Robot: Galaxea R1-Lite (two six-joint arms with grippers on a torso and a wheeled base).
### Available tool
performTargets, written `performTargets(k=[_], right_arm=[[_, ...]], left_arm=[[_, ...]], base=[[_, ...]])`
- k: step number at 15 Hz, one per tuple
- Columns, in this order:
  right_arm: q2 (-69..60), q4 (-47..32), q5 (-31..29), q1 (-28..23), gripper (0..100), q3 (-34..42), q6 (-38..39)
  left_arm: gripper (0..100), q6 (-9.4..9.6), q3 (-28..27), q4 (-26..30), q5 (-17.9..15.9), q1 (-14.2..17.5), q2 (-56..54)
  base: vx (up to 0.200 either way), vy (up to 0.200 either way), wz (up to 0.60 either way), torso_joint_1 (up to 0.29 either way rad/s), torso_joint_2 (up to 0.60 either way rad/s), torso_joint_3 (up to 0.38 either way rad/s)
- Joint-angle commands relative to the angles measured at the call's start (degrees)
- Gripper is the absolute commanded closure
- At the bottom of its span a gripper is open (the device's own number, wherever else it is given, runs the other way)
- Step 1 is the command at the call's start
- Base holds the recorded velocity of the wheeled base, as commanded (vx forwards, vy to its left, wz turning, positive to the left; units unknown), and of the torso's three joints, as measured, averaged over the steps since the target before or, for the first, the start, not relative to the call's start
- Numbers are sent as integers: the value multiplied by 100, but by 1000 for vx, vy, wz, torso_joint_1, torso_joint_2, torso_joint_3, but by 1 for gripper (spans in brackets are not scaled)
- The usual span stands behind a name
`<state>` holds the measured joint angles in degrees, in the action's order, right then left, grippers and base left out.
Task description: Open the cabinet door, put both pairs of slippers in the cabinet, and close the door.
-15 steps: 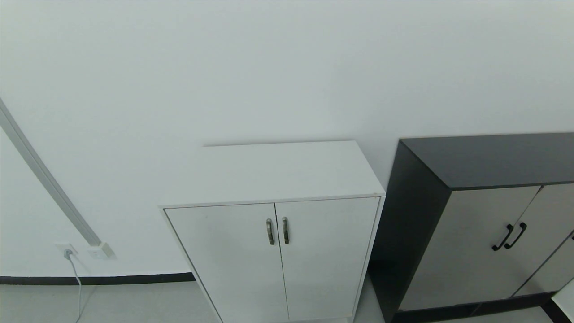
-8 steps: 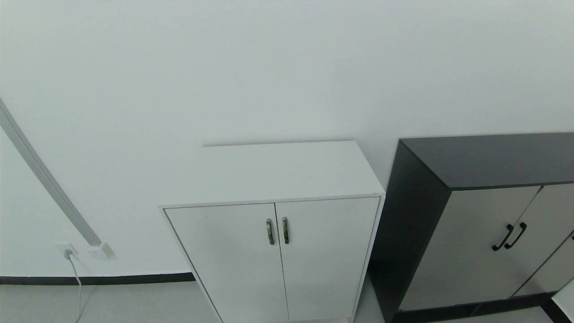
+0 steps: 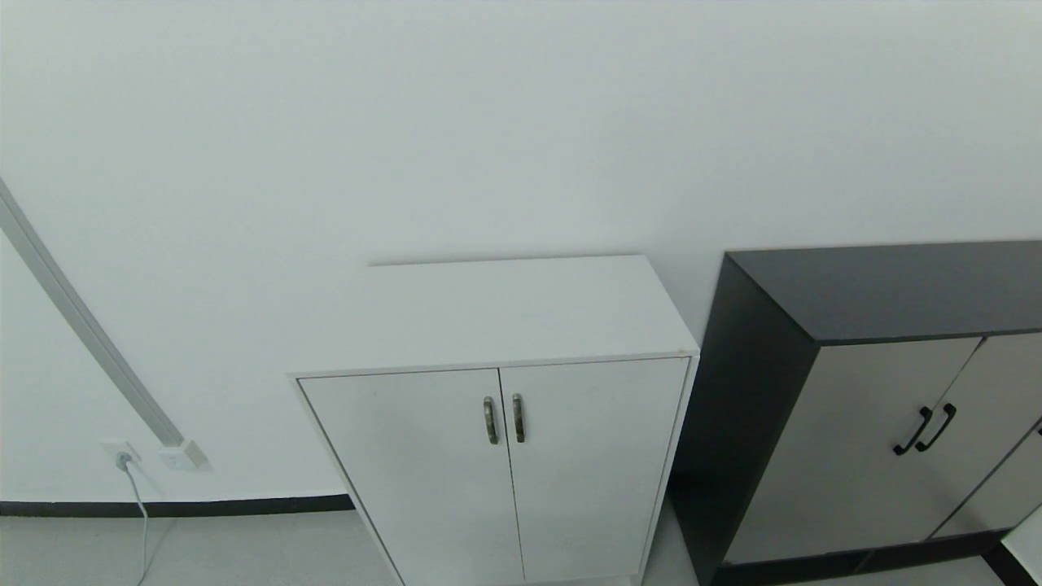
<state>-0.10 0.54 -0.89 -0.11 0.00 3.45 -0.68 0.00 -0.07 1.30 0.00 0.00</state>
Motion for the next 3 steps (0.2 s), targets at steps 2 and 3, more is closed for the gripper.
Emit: performTargets(k=[2,3], right_arm=[[10,-1,10,2,100,0,-20],[10,-1,10,2,100,0,-20]], left_arm=[[100,-2,0,-1,1,0,0],[100,-2,0,-1,1,0,0]], base=[[0,0,0,0,0,0],[0,0,0,0,0,0]])
